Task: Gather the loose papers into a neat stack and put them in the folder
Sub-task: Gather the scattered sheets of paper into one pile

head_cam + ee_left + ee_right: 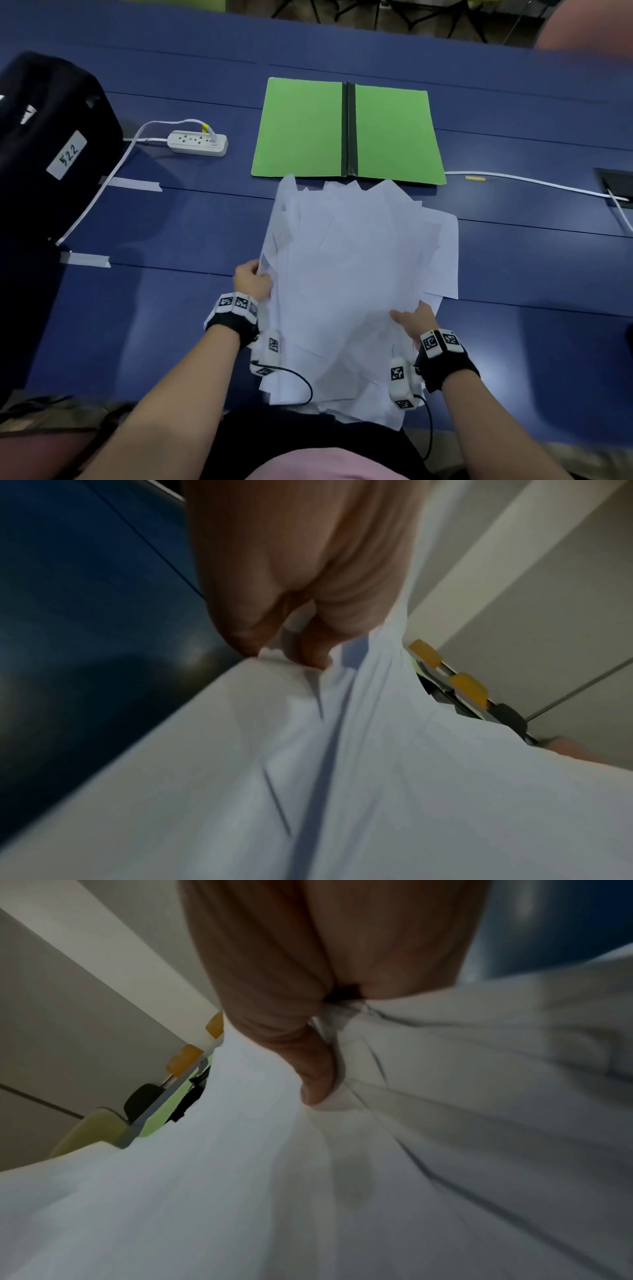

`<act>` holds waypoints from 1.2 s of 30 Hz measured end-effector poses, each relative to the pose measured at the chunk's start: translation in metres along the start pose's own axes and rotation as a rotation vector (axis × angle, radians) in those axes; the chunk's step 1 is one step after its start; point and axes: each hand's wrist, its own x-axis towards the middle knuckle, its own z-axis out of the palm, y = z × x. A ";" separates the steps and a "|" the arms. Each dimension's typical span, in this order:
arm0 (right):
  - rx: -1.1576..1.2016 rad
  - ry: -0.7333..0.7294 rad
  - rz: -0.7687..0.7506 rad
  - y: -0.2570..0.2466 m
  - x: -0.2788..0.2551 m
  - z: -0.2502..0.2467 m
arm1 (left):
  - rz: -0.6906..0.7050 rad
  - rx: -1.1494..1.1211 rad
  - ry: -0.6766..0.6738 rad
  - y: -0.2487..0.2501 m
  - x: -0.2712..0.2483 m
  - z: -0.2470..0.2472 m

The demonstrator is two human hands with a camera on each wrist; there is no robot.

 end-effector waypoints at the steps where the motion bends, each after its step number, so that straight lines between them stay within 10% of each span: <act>1: 0.005 0.004 -0.011 0.004 0.002 -0.002 | 0.003 0.005 -0.015 -0.004 0.000 -0.009; 14: -0.179 -0.153 -0.161 -0.022 -0.003 0.041 | -0.172 -0.280 -0.083 0.016 -0.019 -0.005; 23: 0.057 0.369 0.261 -0.019 0.035 -0.039 | -0.240 -0.015 -0.060 0.000 -0.020 -0.003; 29: 0.191 0.242 0.154 -0.018 0.045 -0.040 | -0.330 0.079 -0.132 0.002 -0.015 -0.010; 36: 0.527 0.545 -0.041 -0.015 0.040 -0.033 | -0.311 0.188 -0.160 0.027 -0.040 -0.017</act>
